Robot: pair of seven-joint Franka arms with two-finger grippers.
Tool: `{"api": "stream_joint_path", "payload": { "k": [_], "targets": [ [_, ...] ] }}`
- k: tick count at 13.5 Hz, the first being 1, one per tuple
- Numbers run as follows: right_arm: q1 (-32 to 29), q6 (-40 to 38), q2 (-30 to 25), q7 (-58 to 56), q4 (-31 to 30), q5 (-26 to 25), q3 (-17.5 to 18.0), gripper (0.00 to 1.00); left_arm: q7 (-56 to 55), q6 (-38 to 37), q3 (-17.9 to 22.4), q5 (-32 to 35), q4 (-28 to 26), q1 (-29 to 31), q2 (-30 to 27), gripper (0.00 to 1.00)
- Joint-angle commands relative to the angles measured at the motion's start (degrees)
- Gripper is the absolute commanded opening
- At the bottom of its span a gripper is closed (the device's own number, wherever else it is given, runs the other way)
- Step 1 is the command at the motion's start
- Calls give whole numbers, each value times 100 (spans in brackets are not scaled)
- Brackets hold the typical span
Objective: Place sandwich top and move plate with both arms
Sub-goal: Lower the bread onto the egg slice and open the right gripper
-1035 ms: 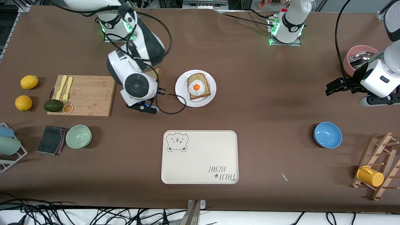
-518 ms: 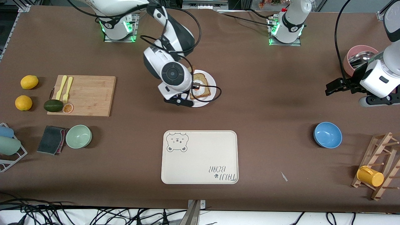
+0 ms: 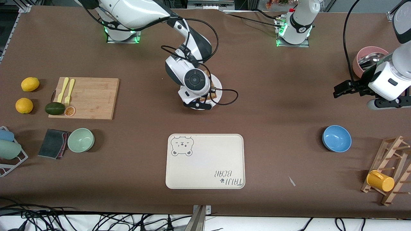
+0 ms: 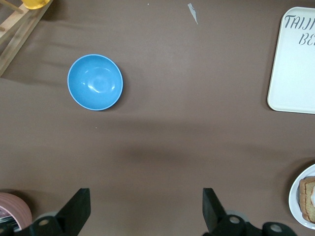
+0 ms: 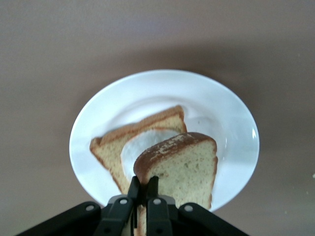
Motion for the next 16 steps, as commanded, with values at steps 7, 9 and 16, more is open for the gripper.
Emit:
{"api": "stream_joint_path", "payload": {
  "k": [7,9,16],
  "targets": [
    [-1,53,179,-54,509,-239,-35,100,-19,-69,0,-37,71,0,100,100],
    [-106,-52,74,-89,590,-203,-53,100,-19,-69,0,-46,71,0,100,100],
    [-1484,-1378,-1050,-1255,590,-194,-53,100,-19,-78,0,-37,80,0,91,100]
  ]
}}
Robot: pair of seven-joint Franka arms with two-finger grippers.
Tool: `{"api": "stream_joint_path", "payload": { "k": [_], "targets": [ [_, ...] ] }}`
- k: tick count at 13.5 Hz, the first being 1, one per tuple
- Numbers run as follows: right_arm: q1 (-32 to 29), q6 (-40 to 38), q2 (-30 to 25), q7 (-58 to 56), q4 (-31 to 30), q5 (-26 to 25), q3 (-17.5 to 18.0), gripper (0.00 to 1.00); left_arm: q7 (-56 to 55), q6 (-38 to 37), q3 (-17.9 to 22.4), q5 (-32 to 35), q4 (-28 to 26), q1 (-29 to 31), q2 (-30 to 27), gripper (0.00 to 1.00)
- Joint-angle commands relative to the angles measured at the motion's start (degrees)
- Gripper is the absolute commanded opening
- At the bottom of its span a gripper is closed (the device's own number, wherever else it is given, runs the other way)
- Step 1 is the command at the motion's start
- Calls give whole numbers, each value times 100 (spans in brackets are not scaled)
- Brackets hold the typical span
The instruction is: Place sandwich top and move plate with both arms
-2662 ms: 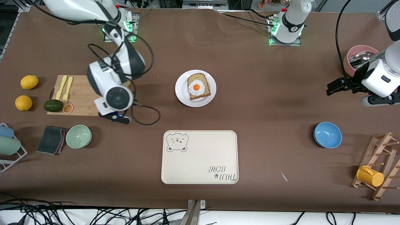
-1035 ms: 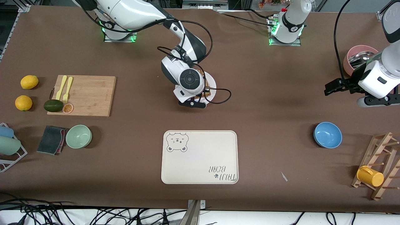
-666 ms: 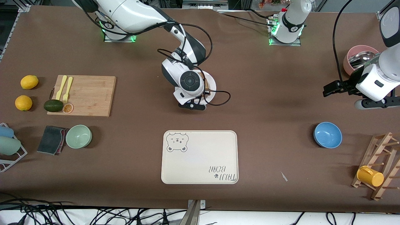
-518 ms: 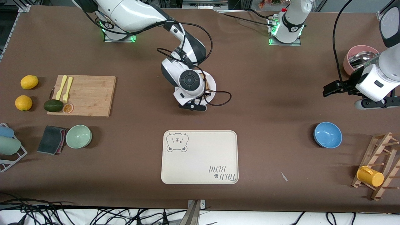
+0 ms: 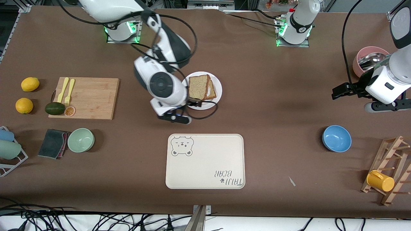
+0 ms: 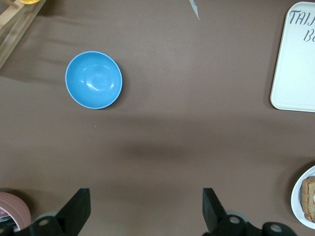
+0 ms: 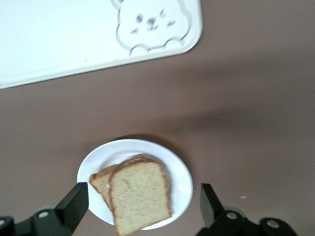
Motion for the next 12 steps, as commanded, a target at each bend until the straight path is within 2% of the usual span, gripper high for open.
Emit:
{"api": "stream_joint_path", "payload": {
  "k": [1,4,7,10,12],
  "targets": [
    [-695,-616,-528,-738,-103,-55,41,100,-18,-78,0,-37,68,-2,-8,100],
    [-1321,-1153,-1029,-1696,-104,-108,-125,100,-27,-78,0,-45,68,-11,-8,100],
    [-1348,-1198,-1451,-2128,-112,-91,-985,100,-19,-78,0,-45,68,-11,-8,100],
    [-1348,-1356,-1680,-3662,-112,-3,-1802,100,-18,-78,0,-45,68,-11,-8,100],
    [-1348,-1514,-1734,-4438,-112,-12,-2216,100,-18,-78,0,-45,68,-11,0,100]
  ]
}}
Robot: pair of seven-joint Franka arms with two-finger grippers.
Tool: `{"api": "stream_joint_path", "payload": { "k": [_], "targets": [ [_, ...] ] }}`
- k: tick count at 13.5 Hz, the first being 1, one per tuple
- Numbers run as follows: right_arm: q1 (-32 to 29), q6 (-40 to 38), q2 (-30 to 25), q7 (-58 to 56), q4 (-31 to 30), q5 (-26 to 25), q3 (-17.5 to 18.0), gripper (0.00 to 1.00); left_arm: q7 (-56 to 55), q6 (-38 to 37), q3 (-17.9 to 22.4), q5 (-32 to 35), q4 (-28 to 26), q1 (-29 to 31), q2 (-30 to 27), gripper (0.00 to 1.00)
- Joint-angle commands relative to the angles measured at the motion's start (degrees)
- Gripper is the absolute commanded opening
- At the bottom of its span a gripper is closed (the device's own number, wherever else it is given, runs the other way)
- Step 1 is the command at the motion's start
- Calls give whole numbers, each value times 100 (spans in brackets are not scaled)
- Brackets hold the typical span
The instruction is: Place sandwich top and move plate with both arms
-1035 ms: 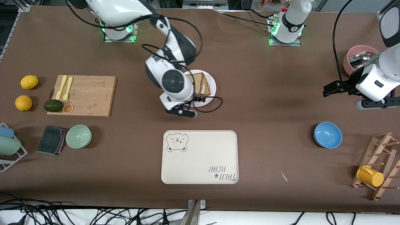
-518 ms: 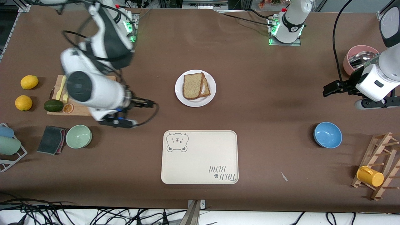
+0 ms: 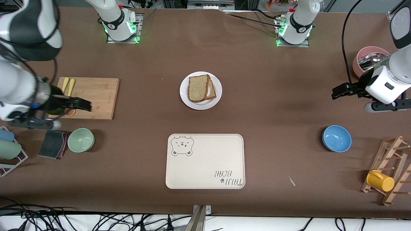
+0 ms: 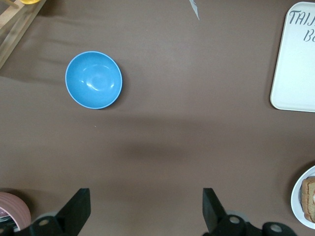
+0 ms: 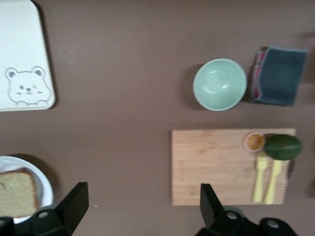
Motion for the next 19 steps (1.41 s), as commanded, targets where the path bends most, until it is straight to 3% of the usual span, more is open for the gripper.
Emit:
{"api": "stream_joint_path", "payload": {
  "k": [1,8,12,14,19],
  "targets": [
    [48,-291,-163,-708,-118,34,-435,100,-16,-78,0,-46,67,-9,0,100],
    [91,-398,-576,-709,-539,78,-525,100,-25,-69,0,-63,93,9,9,100],
    [75,628,-1672,-639,-2109,43,-385,100,-25,-69,0,-54,93,8,0,100],
    [-494,622,-1842,-700,-2210,8,106,100,-25,-69,0,-54,93,0,0,100],
    [-603,473,-2053,-718,-2104,-246,178,100,-16,-69,0,-63,93,8,0,100]
  ]
}}
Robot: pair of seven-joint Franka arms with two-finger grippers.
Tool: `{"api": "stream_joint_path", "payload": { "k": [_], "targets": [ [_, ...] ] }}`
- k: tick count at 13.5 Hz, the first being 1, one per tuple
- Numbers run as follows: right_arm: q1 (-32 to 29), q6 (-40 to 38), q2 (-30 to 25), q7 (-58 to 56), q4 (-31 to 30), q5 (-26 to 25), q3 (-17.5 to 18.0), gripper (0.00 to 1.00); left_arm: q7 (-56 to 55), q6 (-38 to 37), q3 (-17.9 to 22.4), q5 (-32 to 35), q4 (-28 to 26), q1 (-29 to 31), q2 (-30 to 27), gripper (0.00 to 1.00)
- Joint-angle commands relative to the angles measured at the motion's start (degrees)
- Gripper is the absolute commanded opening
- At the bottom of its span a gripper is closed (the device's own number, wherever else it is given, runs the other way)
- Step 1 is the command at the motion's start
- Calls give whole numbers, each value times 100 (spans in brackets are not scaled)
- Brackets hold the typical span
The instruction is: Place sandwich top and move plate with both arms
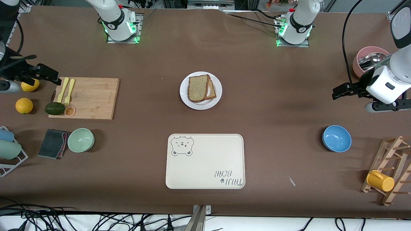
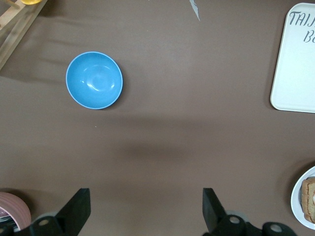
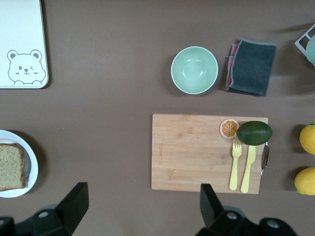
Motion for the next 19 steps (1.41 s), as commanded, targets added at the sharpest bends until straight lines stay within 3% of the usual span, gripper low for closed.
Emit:
{"api": "stream_joint_path", "payload": {
  "k": [1,5,14,19],
  "targets": [
    [-146,-47,-200,-89,-212,-204,149,100,-14,-69,0,-63,84,-10,0,100],
    [-453,-82,-200,-124,-221,-178,386,100,-14,-69,0,-89,58,-10,0,100],
    [-454,-100,-182,-107,-212,-170,351,100,21,-69,-106,-133,-39,-19,88,100],
    [-454,-109,-182,-115,-212,-152,351,100,83,36,-97,-1414,-38,51,448,100]
  ]
}}
